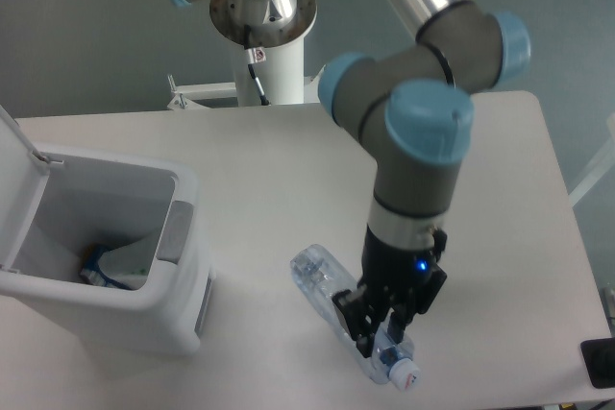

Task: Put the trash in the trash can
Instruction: 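Grasp the bottle near its cap and lift it, then carry the bottle over the open bin, then release the bottle into the bin and raise the gripper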

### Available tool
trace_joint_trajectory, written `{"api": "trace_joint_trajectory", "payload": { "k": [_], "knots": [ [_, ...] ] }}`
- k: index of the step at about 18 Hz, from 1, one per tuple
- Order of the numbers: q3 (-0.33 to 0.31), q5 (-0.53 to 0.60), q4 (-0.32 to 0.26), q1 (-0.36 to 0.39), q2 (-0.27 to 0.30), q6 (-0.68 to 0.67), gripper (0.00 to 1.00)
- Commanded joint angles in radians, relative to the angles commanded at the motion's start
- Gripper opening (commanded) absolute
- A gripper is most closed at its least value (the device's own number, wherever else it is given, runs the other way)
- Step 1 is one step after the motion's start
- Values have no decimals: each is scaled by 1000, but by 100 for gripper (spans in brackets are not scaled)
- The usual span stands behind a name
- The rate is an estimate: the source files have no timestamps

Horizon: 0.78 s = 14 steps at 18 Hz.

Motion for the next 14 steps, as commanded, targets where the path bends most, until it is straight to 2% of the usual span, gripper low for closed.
{"api": "trace_joint_trajectory", "payload": {
  "k": [5,8,11,14],
  "knots": [
    [0,-115,40,-44,97,0,48],
    [-2,-175,43,-72,141,0,48],
    [-6,-183,57,-116,158,0,49],
    [-41,-178,60,-161,158,3,51]
  ]
}}
